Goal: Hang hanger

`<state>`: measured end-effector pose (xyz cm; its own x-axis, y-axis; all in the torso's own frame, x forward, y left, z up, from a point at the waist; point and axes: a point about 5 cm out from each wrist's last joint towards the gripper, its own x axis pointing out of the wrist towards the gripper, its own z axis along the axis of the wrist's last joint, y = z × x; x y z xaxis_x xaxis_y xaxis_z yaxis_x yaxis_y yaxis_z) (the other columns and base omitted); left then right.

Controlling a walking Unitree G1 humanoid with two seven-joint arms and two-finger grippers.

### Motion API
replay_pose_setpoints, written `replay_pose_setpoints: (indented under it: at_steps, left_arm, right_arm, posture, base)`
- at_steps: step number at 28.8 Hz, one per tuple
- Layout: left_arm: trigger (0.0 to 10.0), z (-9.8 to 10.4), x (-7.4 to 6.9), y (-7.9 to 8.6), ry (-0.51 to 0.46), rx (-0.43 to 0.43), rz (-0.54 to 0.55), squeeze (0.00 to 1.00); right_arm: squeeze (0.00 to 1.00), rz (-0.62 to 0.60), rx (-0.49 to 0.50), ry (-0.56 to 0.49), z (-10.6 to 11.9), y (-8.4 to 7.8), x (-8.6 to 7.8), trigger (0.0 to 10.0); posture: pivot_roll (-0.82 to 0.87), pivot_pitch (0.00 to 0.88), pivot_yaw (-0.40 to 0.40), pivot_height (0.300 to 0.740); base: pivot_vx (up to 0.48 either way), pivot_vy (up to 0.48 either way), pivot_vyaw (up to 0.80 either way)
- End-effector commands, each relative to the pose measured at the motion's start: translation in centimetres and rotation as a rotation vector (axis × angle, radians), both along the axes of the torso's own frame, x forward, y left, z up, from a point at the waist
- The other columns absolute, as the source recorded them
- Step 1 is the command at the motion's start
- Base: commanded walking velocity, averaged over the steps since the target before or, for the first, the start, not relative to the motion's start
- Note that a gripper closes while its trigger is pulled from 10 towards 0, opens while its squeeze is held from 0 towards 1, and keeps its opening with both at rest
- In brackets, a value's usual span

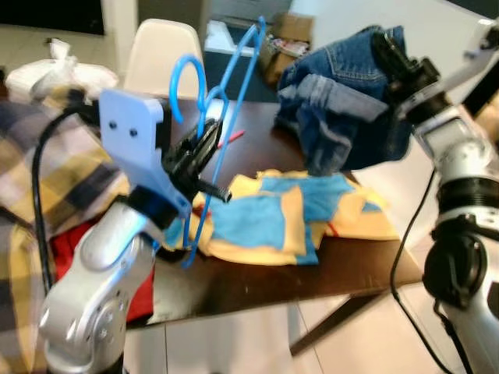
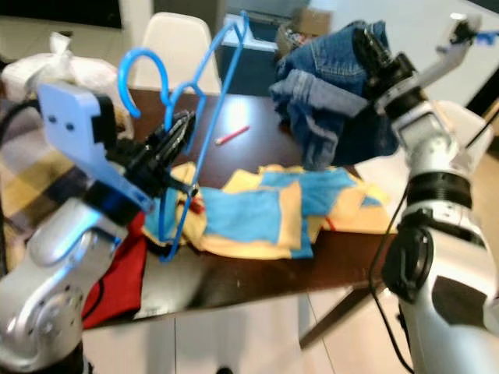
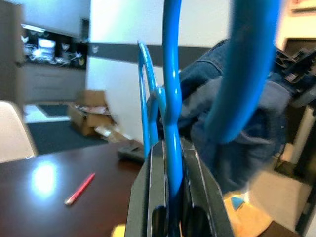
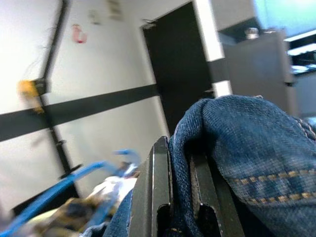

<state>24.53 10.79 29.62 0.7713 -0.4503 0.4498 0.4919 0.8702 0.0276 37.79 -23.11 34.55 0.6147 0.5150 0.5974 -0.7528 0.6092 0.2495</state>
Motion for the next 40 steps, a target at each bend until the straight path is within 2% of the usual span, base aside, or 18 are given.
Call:
replay_pose_setpoints:
  at_steps: [1, 3, 4, 5, 8, 11, 13, 14, 15, 17, 19, 24, 27, 30, 35, 37, 39, 40]
  left_arm:
    - [10.0, -0.2, 0.1, -1.0, -0.004, -0.004, -0.057, 0.00]
    - [10.0, -0.2, 0.1, -1.0, -0.004, -0.004, -0.057, 0.00]
    - [10.0, -0.6, 0.4, -1.1, 0.010, 0.003, -0.059, 0.00]
    - [10.0, -0.6, 0.4, -1.1, 0.010, 0.003, -0.059, 0.00]
    - [10.0, -1.7, 1.3, -0.5, 0.056, 0.010, -0.010, 0.00]
    - [10.0, -1.9, 1.5, -0.4, 0.062, 0.008, 0.002, 0.00]
    - [10.0, -2.2, 1.6, -0.2, 0.071, 0.014, 0.009, 0.00]
    - [10.0, -2.4, 1.6, -0.1, 0.077, 0.020, 0.011, 0.00]
    - [10.0, -2.4, 1.6, -0.1, 0.077, 0.020, 0.011, 0.00]
    - [10.0, -2.8, 1.6, 0.1, 0.091, 0.036, 0.017, 0.00]
    - [10.0, -3.0, 1.6, 0.1, 0.101, 0.043, 0.020, 0.00]
    - [10.0, -4.5, 1.8, 0.3, 0.162, 0.085, 0.036, 0.00]
    - [10.0, -6.5, 1.4, 0.5, 0.260, 0.132, 0.036, 0.00]
    - [10.0, -7.5, 1.1, 0.6, 0.306, 0.146, 0.036, 0.00]
    - [10.0, -11.0, 0.6, 1.0, 0.493, 0.181, 0.060, 0.00]
    - [10.0, -11.0, 0.6, 1.0, 0.493, 0.181, 0.060, 0.00]
    - [10.0, -11.8, 0.3, 1.0, 0.539, 0.127, 0.041, 0.00]
    - [10.0, -11.8, 0.3, 1.0, 0.539, 0.127, 0.041, 0.00]
  right_arm:
    - [0.00, 0.047, -0.062, 0.002, -0.7, 0.7, -0.6, 10.0]
    - [0.00, 0.047, -0.062, 0.002, -0.7, 0.7, -0.6, 10.0]
    - [0.00, 0.068, -0.134, 0.056, -2.6, 2.1, -0.5, 10.0]
    - [0.00, 0.068, -0.134, 0.056, -2.6, 2.1, -0.5, 10.0]
    - [0.00, 0.076, -0.387, 0.225, -8.5, 5.4, -0.6, 10.0]
    - [0.00, 0.077, -0.438, 0.251, -9.4, 5.8, -0.8, 10.0]
    - [0.00, 0.085, -0.538, 0.278, -10.7, 6.1, -1.3, 10.0]
    - [0.00, 0.134, -0.644, 0.303, -11.9, 6.6, -2.2, 10.0]
    - [0.00, 0.134, -0.644, 0.303, -11.9, 6.6, -2.2, 10.0]
    - [0.00, 0.224, -0.842, 0.343, -14.6, 7.8, -4.0, 10.0]
    - [0.00, 0.227, -0.902, 0.364, -15.7, 8.4, -4.5, 10.0]
    - [0.00, 0.153, -0.932, 0.419, -17.6, 9.9, -4.4, 10.0]
    - [0.00, 0.109, -0.936, 0.453, -18.8, 11.2, -4.4, 10.0]
    - [0.00, 0.094, -0.963, 0.450, -19.3, 11.7, -4.5, 10.0]
    - [0.00, 0.078, -1.060, 0.438, -20.4, 13.7, -5.2, 10.0]
    - [0.00, 0.078, -1.060, 0.438, -20.4, 13.7, -5.2, 10.0]
    - [0.17, 0.074, -1.074, 0.448, -20.4, 14.0, -5.3, 10.0]
    - [0.17, 0.074, -1.074, 0.448, -20.4, 14.0, -5.3, 10.0]
  posture:
    - [0.11, 0.065, -0.158, 0.740]
    - [0.11, 0.065, -0.158, 0.740]
    - [0.10, 0.069, -0.151, 0.740]
    - [0.10, 0.069, -0.151, 0.740]
    - [0.08, 0.083, -0.129, 0.740]
    - [0.08, 0.083, -0.129, 0.740]
    - [0.07, 0.085, -0.126, 0.740]
    - [0.06, 0.093, -0.123, 0.740]
    - [0.06, 0.093, -0.123, 0.740]
    - [0.06, 0.095, -0.123, 0.740]
    - [0.05, 0.097, -0.122, 0.740]
    - [0.06, 0.104, -0.126, 0.740]
    - [0.07, 0.110, -0.132, 0.740]
    - [0.07, 0.112, -0.135, 0.740]
    - [0.08, 0.117, -0.142, 0.740]
    - [0.08, 0.117, -0.142, 0.740]
    - [0.09, 0.119, -0.148, 0.740]
    - [0.09, 0.119, -0.148, 0.740]
  base:
    - [0.000, 0.000, -0.78]
    - [0.000, 0.000, -0.78]
    - [0.000, 0.000, -0.78]
    - [0.000, 0.000, -0.78]
    - [0.000, 0.000, -0.78]
    - [0.000, 0.000, -0.76]
    - [0.000, 0.000, 0.00]
    - [0.000, 0.000, 0.00]
    - [0.000, 0.000, 0.00]
    - [0.000, 0.000, 0.00]
    - [0.000, 0.000, 0.00]
    - [0.000, 0.000, 0.00]
    - [0.000, 0.000, 0.00]
    - [0.000, 0.000, 0.00]
    - [0.000, 0.000, 0.00]
    - [0.000, 0.000, 0.00]
    - [0.000, 0.000, 0.00]
    - [0.000, 0.000, 0.00]
